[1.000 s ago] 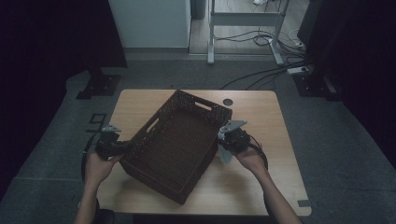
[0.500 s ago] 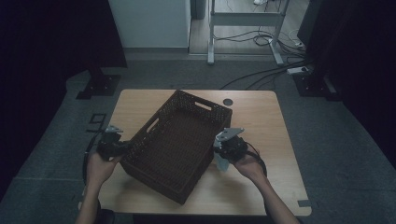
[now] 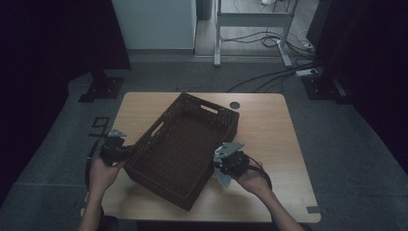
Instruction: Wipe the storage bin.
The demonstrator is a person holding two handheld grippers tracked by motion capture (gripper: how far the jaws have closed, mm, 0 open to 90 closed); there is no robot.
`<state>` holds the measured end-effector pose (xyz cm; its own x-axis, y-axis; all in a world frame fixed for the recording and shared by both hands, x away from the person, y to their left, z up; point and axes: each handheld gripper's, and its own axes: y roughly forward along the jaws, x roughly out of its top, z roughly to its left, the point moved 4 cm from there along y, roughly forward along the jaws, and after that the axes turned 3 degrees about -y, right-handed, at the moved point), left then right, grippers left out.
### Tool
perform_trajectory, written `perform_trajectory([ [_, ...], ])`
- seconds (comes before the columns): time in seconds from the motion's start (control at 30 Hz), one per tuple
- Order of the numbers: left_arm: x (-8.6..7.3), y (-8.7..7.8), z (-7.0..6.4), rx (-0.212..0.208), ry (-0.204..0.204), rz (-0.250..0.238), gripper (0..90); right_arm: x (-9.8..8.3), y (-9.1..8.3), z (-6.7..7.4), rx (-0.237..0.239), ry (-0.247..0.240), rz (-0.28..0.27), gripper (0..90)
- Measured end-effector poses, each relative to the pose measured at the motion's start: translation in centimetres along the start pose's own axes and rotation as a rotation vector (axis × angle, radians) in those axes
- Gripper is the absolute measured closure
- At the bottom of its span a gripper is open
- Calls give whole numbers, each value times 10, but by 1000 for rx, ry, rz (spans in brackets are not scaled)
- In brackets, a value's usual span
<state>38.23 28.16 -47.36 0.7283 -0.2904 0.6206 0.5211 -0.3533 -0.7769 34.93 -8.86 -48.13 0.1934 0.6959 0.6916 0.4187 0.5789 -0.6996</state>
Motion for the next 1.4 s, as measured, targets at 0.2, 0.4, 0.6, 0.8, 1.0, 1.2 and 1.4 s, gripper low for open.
perform_trajectory([
  [0.2, 1, 0, -2, 34, 20, 6, 823, -1, 0, 10, 45, 3, -23, 761],
  [0.4, 0, 0, -3, 38, 16, 6, 824, 2, 1, 26, 56, -26, -14, 760],
  [0.6, 0, 0, -3, 42, 11, 6, 824, 6, 1, 42, 67, -59, -9, 758],
  [0.8, 0, 0, -4, 51, 12, 9, 824, 9, -1, 59, 107, -79, -23, 755],
  [1.0, 0, 0, -6, 74, 24, 16, 824, 9, -1, 70, 147, -76, -37, 757],
  [1.2, 0, 0, -6, 85, 24, 20, 824, 13, -2, 89, 175, -107, -37, 756],
  [1.4, 0, 0, -8, 98, 19, 24, 824, 16, -3, 107, 206, -134, -41, 755],
])
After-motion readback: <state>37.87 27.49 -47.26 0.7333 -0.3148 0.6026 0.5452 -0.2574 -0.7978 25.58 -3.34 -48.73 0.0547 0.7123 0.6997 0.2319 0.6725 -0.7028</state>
